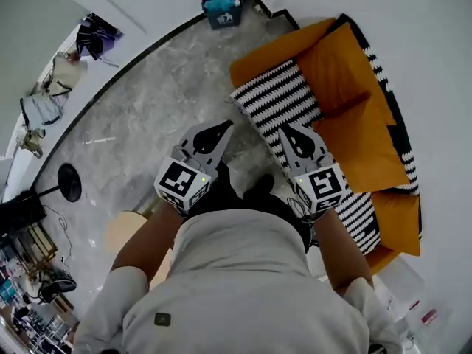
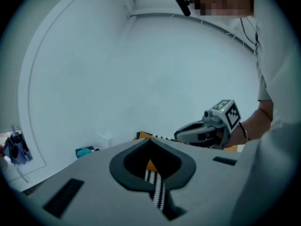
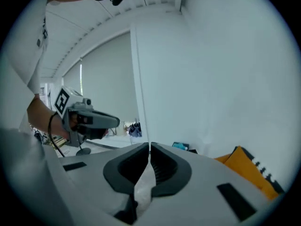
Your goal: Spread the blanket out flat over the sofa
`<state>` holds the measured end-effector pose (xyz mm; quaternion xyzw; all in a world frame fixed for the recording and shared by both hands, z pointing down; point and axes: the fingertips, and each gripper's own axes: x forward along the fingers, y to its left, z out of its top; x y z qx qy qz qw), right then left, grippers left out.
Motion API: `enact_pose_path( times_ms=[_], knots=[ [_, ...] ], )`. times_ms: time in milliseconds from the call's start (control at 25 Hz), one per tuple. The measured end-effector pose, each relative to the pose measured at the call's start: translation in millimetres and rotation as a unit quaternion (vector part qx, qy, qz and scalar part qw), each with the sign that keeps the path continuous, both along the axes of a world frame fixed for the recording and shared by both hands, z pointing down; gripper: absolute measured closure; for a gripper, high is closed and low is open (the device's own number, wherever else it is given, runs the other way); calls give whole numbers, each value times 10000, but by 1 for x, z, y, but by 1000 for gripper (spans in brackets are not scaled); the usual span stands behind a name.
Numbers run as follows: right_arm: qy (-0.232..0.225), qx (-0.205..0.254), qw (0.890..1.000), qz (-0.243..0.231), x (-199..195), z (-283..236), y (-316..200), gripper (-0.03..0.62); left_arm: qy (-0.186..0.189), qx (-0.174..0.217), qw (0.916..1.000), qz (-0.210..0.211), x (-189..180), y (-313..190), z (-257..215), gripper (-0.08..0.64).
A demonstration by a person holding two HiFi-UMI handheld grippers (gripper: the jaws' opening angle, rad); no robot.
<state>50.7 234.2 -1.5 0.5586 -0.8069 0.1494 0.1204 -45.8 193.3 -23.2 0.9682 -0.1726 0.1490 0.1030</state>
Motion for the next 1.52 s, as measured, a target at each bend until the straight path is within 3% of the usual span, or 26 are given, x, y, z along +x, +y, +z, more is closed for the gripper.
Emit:
enact_pose_path(
  times_ms=[120,240,440,720,1080,1360,1520],
  knots=[
    [128,580,9982,-101,4,-54,44,561,73,256,9996,-80,4,39,-29,554],
    [94,901,9946,-504,3,-75,88,565,148,392,9986,-330,5,75,-45,554],
    [98,906,9915,-928,-2,-105,123,565,161,333,9965,-749,-16,114,-74,554],
    [102,950,9917,-864,-29,-133,163,565,270,601,9932,-965,-67,144,-119,554],
    [222,1095,9914,-686,-109,-151,235,565,416,916,9914,-839,-161,223,-140,554],
    [131,1277,9905,-492,-206,-167,307,565,481,980,9898,-914,-282,299,-145,554],
    [127,1383,9894,-425,-247,-175,344,565,584,1032,9883,-962,-329,327,-156,554]
  ],
)
